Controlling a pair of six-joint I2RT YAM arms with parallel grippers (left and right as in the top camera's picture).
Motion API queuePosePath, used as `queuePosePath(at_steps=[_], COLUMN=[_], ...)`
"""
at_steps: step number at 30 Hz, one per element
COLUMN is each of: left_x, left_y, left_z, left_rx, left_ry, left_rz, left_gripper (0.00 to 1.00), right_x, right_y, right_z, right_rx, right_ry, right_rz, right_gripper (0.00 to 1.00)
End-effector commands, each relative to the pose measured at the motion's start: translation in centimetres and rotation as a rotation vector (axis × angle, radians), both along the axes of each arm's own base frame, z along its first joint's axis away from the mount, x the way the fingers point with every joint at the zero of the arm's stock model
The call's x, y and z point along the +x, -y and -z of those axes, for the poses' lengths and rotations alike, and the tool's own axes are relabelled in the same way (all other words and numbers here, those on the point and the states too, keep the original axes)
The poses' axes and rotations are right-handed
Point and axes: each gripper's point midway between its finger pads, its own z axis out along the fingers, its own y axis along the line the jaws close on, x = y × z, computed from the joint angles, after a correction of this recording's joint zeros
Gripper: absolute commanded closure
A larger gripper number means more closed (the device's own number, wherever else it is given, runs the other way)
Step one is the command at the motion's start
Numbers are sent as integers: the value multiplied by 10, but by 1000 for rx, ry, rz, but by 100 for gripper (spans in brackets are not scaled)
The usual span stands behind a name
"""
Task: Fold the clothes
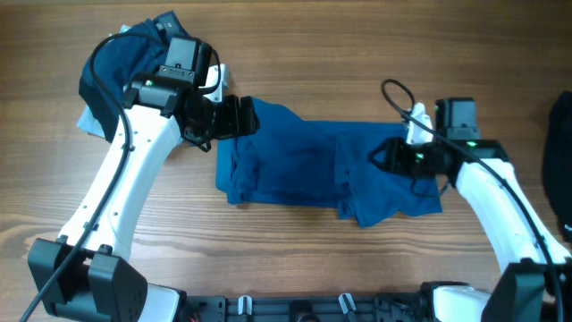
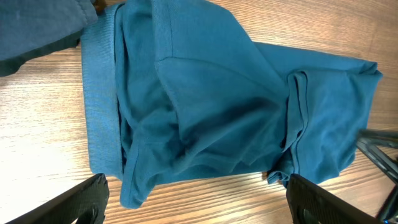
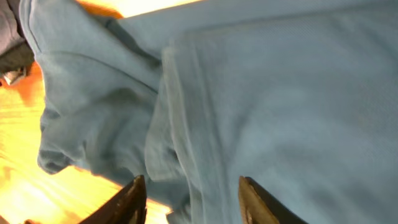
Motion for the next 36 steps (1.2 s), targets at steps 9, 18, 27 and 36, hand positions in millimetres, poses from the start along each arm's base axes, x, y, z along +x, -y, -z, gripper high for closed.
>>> queuePosePath(at_steps=[9, 18, 27, 36], left_x=[3, 4, 7, 2], left_y=[-2, -1, -1, -2], left_z=[-9, -9, -10, -8], left_rx=[0, -5, -6, -1], left_ry=[35, 38, 50, 28], left_rz=[11, 5, 5, 5], left_gripper=[9, 9, 8, 7], right_x=[7, 37, 72, 57], right_y=[-22, -33, -66, -33], right_z=[69, 54, 13, 25], right_rx=[-213, -124, 67, -56], right_ry=[-104, -49, 77, 25], right_rz=[-24, 127, 90, 85], right_gripper=[51, 96, 96, 58])
